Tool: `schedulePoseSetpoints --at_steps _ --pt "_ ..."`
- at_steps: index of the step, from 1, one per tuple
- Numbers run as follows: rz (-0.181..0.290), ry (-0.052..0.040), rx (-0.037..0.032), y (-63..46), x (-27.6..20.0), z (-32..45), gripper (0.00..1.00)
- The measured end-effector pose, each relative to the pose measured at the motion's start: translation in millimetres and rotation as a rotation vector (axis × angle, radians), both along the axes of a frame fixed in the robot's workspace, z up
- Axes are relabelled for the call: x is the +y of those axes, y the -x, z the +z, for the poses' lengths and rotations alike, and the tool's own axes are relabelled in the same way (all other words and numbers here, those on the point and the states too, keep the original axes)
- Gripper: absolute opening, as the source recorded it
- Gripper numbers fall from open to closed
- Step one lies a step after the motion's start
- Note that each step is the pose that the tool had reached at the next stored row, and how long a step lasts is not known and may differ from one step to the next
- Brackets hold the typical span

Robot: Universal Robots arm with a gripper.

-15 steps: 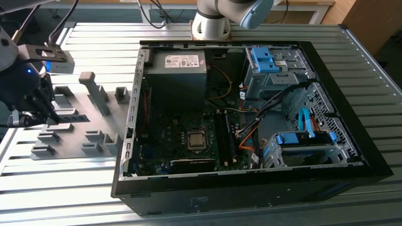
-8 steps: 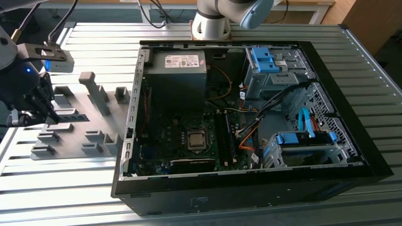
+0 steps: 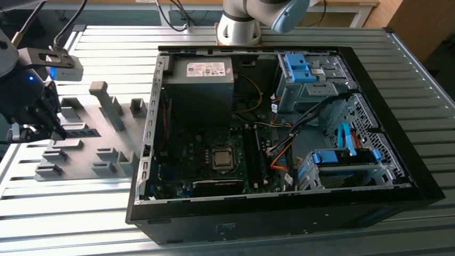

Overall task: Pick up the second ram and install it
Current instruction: 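Pick up the second ram and move it above second insertion slot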

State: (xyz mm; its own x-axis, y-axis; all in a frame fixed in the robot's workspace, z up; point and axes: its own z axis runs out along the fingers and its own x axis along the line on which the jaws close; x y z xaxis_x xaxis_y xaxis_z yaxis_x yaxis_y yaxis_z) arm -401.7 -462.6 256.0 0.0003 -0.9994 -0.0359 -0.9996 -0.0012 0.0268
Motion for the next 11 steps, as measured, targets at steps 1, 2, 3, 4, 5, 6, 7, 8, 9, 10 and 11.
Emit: schedulePoseSetpoints --at_steps 1,2,3,4,5,6,7,8,9,10,11 --pt "0.000 0.0000 0.0000 0.0 0.0 0.3 0.14" --pt "0.000 0.0000 0.0001 0.0 0.0 0.7 0.14" --pt "0.000 0.0000 0.0000 0.0 0.0 0.9 0.14" --pt "0.000 0.0000 0.0000 0.0 0.0 1.3 0.14" --pt "0.000 0.0000 0.0000 0.0 0.0 1.6 0.14" --pt "0.000 -0.0001 0.0000 0.0 0.0 2.0 0.14" --pt "0.000 0.0000 0.0000 0.0 0.0 2.3 0.14" --pt "0.000 -0.0001 0.0000 0.0 0.0 2.6 0.14" --pt "0.000 -0.0001 -0.0001 0.0 0.0 2.9 0.14" --pt "0.000 0.0000 0.0000 0.0 0.0 3.3 0.14" --pt "0.000 0.0000 0.0000 0.0 0.0 3.7 0.14"
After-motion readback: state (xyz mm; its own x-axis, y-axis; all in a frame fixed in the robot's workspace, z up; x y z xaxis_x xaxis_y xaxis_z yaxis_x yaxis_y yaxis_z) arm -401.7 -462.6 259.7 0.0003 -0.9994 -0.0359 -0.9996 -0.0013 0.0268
